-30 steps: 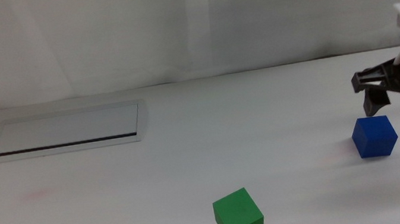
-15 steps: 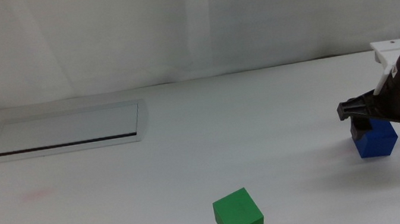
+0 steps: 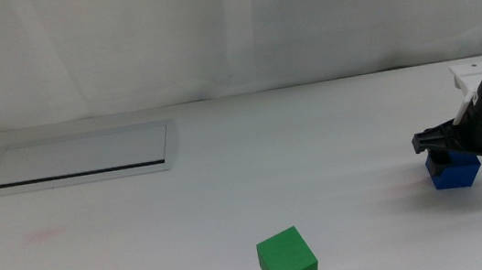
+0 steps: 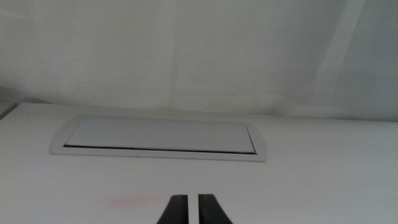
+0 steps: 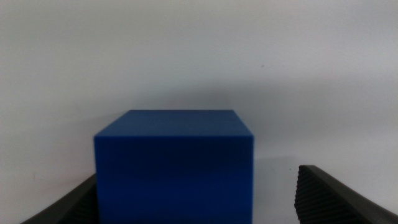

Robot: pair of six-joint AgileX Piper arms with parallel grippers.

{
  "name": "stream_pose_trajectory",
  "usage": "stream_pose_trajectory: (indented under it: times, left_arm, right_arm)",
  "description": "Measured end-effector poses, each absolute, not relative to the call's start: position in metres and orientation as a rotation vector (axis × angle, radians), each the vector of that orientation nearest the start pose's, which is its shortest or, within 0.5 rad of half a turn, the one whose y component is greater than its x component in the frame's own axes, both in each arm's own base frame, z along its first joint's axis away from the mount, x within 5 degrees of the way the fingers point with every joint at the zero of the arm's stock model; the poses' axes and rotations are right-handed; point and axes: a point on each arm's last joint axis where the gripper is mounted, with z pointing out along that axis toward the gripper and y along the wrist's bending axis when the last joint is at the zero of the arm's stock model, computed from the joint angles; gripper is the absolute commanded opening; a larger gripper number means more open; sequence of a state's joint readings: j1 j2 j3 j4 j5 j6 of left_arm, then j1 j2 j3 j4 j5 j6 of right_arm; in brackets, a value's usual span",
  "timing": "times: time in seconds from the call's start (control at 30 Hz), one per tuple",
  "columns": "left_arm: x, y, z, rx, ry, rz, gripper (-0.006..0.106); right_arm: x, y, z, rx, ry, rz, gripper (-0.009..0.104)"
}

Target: Stack red cubes first, then green, then blue cubes in a specific spot.

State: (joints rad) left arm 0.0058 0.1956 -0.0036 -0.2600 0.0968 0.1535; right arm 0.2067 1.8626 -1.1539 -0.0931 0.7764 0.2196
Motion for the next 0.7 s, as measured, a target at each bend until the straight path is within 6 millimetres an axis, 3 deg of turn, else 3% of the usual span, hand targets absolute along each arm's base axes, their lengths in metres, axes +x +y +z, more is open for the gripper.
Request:
stream_pose_trajectory:
  times: [0.3, 0.37, 0.5, 0.63, 0.7]
  left_arm:
    - [0.071, -0.002, 0.193, -0.080, 1.768, -0.094, -0.003]
    - [0.071, -0.002, 0.193, -0.080, 1.768, -0.094, -0.003]
    - [0.071, -0.002, 0.193, -0.080, 1.768, -0.094, -0.003]
    - [0.071, -0.002, 0.193, -0.080, 1.768, -0.094, -0.003]
    - [0.071, -0.002, 0.193, -0.080, 1.768, -0.094, -0.003]
  right_arm:
    - [0.348, 0.068, 0.159, -0.108, 2.941, -0.038, 0.054]
    - [0.348, 0.068, 0.159, -0.113, 2.940, -0.036, 0.040]
    - [0.349, 0.068, 0.159, -0.117, 2.935, -0.032, -0.003]
    - [0.347, 0.068, 0.162, -0.140, 2.946, -0.040, -0.003]
    - [0.347, 0.067, 0.175, -0.148, 2.926, -0.035, -0.003]
